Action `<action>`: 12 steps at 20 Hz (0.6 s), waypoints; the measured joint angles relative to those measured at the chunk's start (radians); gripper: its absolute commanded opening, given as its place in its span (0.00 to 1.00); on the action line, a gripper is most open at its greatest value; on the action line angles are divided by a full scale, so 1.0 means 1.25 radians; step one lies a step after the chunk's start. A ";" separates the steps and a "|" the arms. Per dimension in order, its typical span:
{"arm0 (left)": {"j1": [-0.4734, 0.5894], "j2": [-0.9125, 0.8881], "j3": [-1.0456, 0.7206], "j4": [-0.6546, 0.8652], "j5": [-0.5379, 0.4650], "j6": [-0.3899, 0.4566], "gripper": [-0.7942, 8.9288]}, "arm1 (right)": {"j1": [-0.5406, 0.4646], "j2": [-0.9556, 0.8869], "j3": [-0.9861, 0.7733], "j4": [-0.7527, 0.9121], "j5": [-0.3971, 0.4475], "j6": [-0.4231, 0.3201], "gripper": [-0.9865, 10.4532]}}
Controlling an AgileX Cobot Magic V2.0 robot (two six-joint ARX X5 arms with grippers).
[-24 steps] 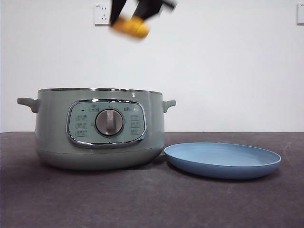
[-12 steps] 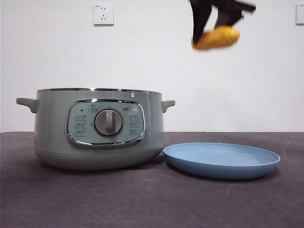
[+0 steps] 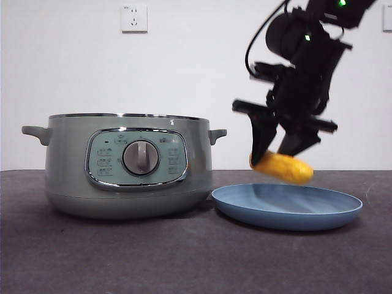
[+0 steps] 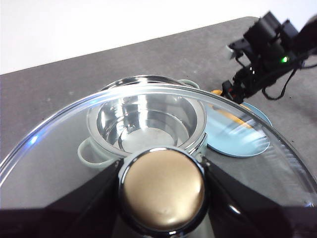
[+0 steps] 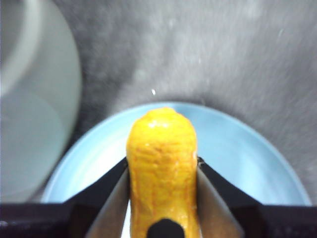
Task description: Take the corn out from the steamer,put the corn on the plate,close the lid
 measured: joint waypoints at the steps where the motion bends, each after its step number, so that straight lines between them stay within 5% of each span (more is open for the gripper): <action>1: 0.000 0.000 0.000 0.000 0.000 0.000 0.07 | 0.000 0.000 -0.034 0.035 0.000 0.005 0.07; 8: 0.000 0.010 0.000 0.001 0.000 0.000 0.07 | -0.010 0.000 -0.141 0.151 0.001 0.028 0.09; 10: 0.000 0.021 0.000 0.011 0.000 0.000 0.07 | -0.015 0.000 -0.141 0.150 0.001 0.030 0.23; 12: 0.000 0.042 0.000 0.032 0.000 0.000 0.07 | -0.019 0.000 -0.141 0.140 0.001 0.030 0.52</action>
